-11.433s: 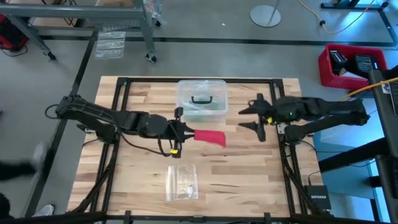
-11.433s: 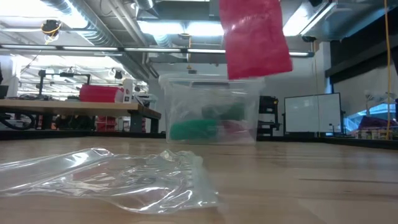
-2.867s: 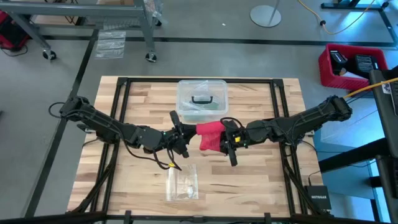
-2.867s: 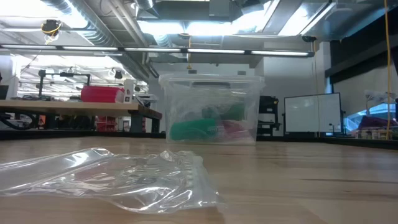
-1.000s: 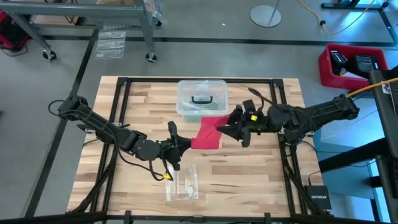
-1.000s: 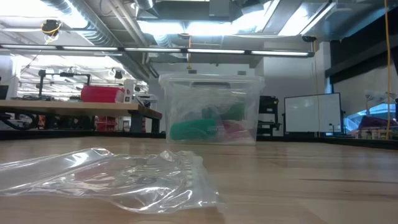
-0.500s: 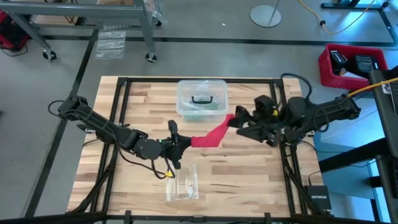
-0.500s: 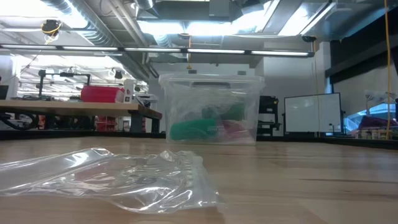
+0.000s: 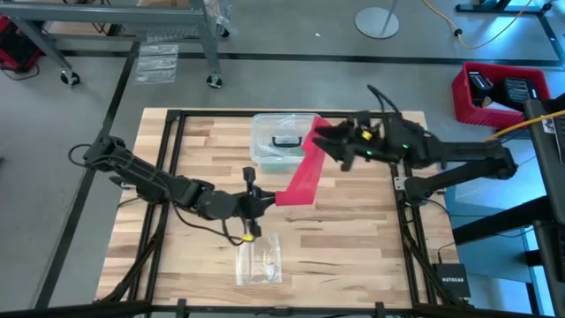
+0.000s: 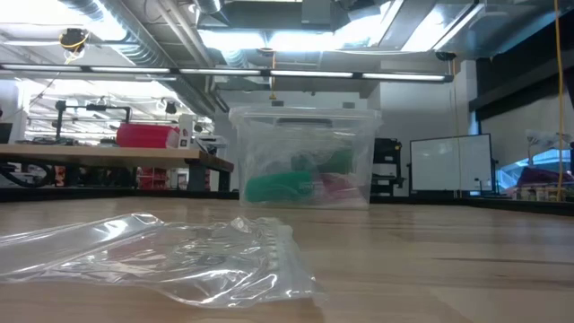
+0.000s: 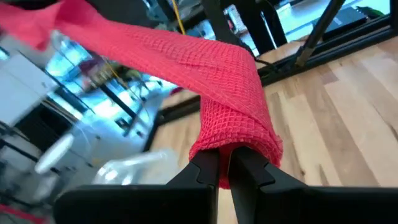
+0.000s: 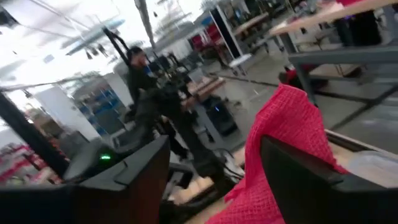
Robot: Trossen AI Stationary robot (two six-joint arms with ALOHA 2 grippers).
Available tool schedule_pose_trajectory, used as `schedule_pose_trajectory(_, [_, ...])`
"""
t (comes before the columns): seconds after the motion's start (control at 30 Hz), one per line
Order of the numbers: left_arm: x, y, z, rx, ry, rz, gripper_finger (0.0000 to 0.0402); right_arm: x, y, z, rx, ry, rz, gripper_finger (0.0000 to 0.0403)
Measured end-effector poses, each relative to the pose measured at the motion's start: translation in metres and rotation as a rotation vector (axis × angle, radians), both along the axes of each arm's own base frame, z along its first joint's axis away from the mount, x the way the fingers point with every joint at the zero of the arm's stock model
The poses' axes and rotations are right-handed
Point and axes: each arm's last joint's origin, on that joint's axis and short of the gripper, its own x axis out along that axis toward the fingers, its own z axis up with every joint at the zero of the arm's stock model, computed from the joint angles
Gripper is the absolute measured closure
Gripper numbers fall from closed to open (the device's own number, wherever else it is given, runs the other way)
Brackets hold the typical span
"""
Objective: Roll bandage
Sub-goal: Roll the red bandage
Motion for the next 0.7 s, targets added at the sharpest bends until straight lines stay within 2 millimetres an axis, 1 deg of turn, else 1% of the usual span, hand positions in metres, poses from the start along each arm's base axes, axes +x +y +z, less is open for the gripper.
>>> schedule_pose_trajectory(0.13, [0.016,0.012,-0.018,-0.108,0.024,0.044,0.0391,0.020,-0.012,-0.013,-0.005,0.053,0.073,0.0150])
schedule_pose_trajectory(0.23, [0.029,0.024,-0.034,-0.176,0.042,0.112,0.0391,0.033,-0.013,-0.025,-0.013,0.101,0.151,0.0150])
schedule_pose_trajectory(0.33, [0.040,0.033,-0.049,-0.202,0.070,0.144,0.0391,0.040,-0.012,-0.031,-0.043,0.131,0.165,0.0150])
schedule_pose_trajectory(0.43, [0.048,0.038,-0.062,-0.230,0.089,0.161,0.0391,0.041,-0.013,-0.032,-0.072,0.137,0.157,0.0150])
schedule_pose_trajectory(0.5, [0.052,0.037,-0.070,-0.227,0.118,0.139,0.0391,0.040,-0.018,-0.032,-0.127,0.156,0.106,0.0150])
schedule_pose_trajectory(0.57, [0.056,0.031,-0.078,-0.218,0.143,0.081,0.0391,0.038,-0.025,-0.032,-0.164,0.178,0.051,0.0150])
schedule_pose_trajectory(0.7, [0.062,0.019,-0.087,-0.193,0.153,0.004,0.0391,0.037,-0.040,-0.033,-0.212,0.195,-0.032,0.0150])
